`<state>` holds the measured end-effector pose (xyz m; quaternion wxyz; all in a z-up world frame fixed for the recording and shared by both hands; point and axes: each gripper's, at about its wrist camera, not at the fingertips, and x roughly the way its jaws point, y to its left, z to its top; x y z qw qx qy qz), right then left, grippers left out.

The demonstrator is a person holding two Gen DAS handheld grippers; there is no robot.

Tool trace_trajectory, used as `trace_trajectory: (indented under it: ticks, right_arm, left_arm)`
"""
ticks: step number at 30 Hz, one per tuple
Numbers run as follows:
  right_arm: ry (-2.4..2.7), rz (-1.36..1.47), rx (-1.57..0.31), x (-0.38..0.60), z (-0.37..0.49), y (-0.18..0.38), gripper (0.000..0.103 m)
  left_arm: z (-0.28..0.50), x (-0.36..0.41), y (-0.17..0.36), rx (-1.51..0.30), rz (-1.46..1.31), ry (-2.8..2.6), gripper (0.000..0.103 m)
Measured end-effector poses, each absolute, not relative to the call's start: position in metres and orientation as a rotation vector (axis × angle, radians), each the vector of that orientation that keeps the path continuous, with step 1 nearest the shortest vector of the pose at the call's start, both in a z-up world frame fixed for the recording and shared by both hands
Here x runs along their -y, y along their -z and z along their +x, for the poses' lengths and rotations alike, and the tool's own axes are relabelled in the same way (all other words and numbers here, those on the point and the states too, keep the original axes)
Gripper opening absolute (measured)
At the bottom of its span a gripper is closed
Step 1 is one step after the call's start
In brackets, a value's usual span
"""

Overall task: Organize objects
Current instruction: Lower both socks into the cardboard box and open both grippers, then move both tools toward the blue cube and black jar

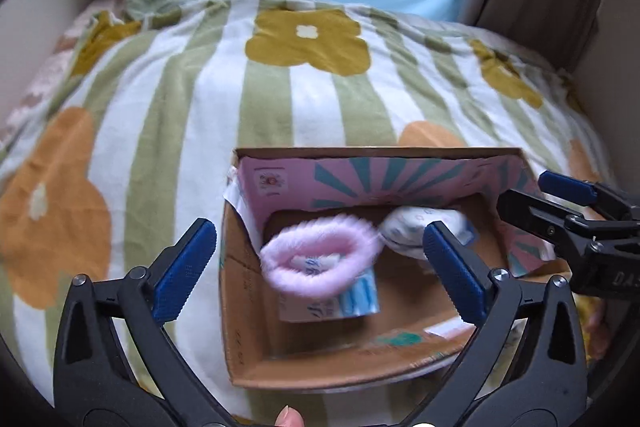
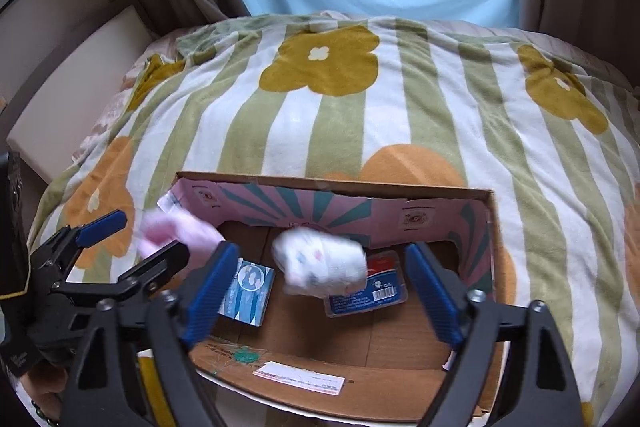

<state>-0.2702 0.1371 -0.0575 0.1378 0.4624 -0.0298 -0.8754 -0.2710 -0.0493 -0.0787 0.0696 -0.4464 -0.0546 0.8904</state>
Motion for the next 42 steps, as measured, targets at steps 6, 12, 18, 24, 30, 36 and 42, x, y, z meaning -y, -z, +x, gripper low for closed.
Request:
trace_trajectory:
  ticks: [6, 12, 18, 24, 30, 36, 42]
  right_arm:
    - [2.563, 1.307, 0.078, -0.148, -0.255, 0.051, 0.09]
    - [2.581, 1.297, 0.072, -0.155, -0.241, 0.042, 0.09]
    - [2.589, 1.248, 0.058, -0.163, -0.219, 0.024, 0.09]
    - [2.598, 1.163, -0.007, -0.168, -0.186, 0.005, 0.09]
    - [2.597, 1.09, -0.032, -0.177, -0.153, -0.005, 0.09]
    - [2.582, 1.064, -0.099, -0.185, -0.121, -0.003, 0.091]
    - [2.451, 1.043, -0.186, -0.183, -0.086, 0.02, 0.091]
  left_arm:
    - [-0.256, 0.057, 0.073, 0.22, -1.332, -2.683, 0.103]
    - [-0.234, 0.055, 0.059, 0.183, -1.305, -2.691, 0.103]
    - [-0.207, 0.058, 0.038, 0.165, -1.261, -2.703, 0.103]
    - [-0.175, 0.055, 0.019, 0.097, -1.212, -2.696, 0.103]
    - [-0.14, 0.052, 0.007, 0.033, -1.153, -2.677, 0.103]
    - [-0.105, 0.046, 0.016, -0.096, -1.148, -2.629, 0.103]
    - [-0.072, 0.043, 0.042, -0.234, -1.149, -2.518, 0.103]
